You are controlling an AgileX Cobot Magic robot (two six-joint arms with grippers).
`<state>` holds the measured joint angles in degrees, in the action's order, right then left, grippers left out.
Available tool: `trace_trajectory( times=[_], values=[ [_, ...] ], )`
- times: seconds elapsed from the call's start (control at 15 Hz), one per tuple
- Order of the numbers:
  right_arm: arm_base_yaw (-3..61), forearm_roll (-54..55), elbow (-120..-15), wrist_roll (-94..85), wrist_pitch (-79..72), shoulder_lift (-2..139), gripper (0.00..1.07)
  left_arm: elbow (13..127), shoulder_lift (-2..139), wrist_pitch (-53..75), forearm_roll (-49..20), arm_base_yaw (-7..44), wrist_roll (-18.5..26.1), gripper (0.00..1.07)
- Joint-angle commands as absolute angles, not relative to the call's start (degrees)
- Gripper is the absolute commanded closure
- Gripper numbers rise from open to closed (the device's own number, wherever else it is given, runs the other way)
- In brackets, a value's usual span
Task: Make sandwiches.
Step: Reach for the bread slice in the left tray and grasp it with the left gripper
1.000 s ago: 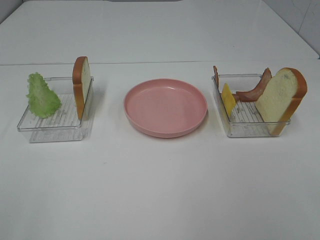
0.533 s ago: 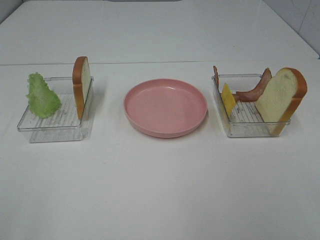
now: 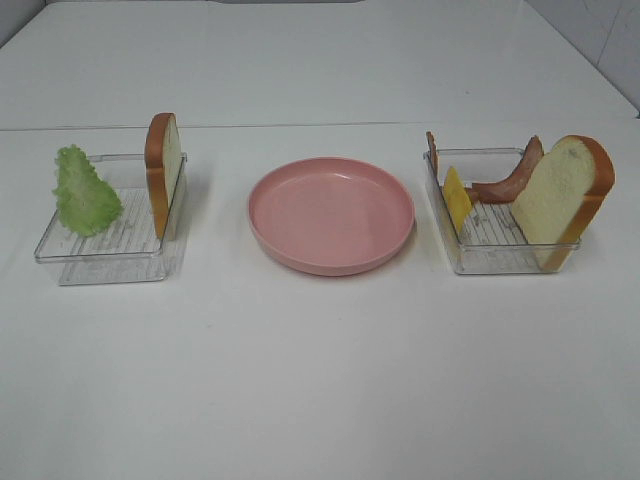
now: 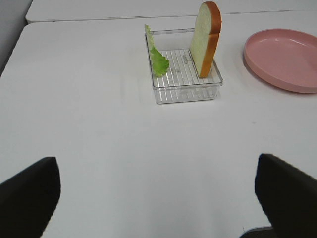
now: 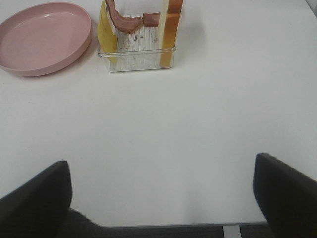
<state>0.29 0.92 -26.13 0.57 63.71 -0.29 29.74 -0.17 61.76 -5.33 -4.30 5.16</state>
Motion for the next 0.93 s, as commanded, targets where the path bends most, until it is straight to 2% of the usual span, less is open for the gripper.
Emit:
trace_trajectory(
  times=[0.07, 0.13, 0.27, 0.4, 0.6, 0.67, 0.73, 0.87, 0.93],
  values=[
    [0.1, 1.0, -26.0, 0.0, 63.2, -1.4, 0.11, 30.4, 3.4, 61.3, -5.1, -4.2, 4.9, 0.04],
    [0.1, 1.0, -26.0, 0.0, 63.2, -1.4, 0.11, 36.3, 15.0, 60.7, -5.1, -4.2, 4.0, 0.04],
    [0.1, 1.0, -26.0, 0.0, 63.2, -1.4, 0.11, 43.1, 28.0, 61.8, -5.1, -4.2, 2.3, 0.04],
    [0.1, 1.0, -26.0, 0.0, 63.2, -1.4, 0.11, 57.6, 48.3, 70.0, -4.2, -4.2, 3.2, 0.04],
    [0.1, 1.0, -26.0, 0.0, 63.2, -1.4, 0.11, 70.8, 65.8, 72.9, -1.8, -4.2, 4.7, 0.04],
    [0.1, 1.0, -26.0, 0.0, 63.2, -1.4, 0.11, 79.0, 75.1, 74.9, -1.0, -4.2, 4.2, 0.04],
    [0.1, 1.0, -26.0, 0.0, 63.2, -1.4, 0.11, 81.3, 77.6, 75.2, -1.1, -4.2, 4.4, 0.04],
    [0.1, 1.0, -26.0, 0.0, 63.2, -1.4, 0.11, 89.8, 88.3, 75.1, -1.4, -2.0, 5.4, 0.04],
    [0.1, 1.0, -26.0, 0.0, 63.2, -1.4, 0.11, 94.0, 94.5, 75.2, -1.0, 1.7, 4.3, 0.04]
  ],
)
